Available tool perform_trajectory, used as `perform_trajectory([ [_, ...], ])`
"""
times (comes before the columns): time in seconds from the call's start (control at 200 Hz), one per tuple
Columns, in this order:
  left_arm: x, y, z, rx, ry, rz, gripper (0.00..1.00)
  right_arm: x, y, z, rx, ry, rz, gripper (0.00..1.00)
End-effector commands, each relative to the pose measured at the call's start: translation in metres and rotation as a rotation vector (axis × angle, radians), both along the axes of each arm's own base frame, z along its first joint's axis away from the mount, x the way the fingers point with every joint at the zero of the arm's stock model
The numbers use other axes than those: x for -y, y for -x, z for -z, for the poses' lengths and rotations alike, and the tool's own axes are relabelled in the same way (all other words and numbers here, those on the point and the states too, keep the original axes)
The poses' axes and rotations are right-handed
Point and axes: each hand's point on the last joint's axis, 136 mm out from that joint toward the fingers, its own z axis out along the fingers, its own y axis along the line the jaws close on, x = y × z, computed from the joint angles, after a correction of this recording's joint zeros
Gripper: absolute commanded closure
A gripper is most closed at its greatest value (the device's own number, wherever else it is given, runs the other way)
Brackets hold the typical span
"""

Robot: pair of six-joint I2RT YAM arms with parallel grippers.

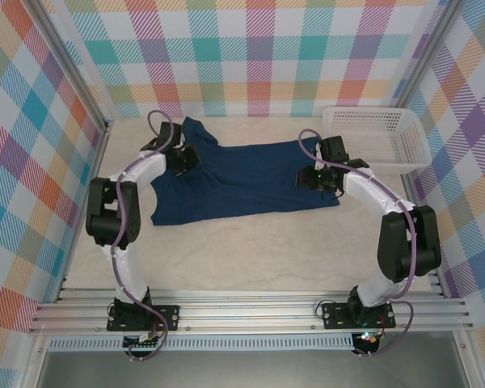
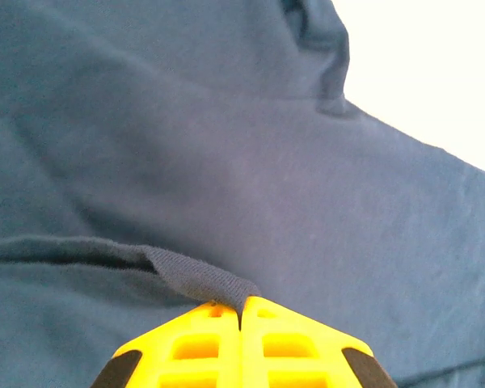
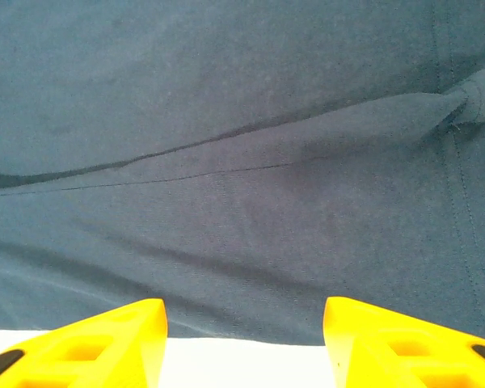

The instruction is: Fold the inside-out t-shirt

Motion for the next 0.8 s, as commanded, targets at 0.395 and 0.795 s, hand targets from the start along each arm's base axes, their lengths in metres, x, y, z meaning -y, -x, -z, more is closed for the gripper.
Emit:
perform_trajectory([
  [0.395, -0.003, 0.014, -0.025, 0.067, -0.083, 0.032, 0.48, 0.005, 0.021, 0.01, -0.052, 0.044, -0.037, 0.44],
  [0.795, -0.038, 0.144, 0.031, -0.054, -0.123, -0.028, 0.44, 0.034, 0.008, 0.07, -0.224, 0.267, 0.008, 0.44],
])
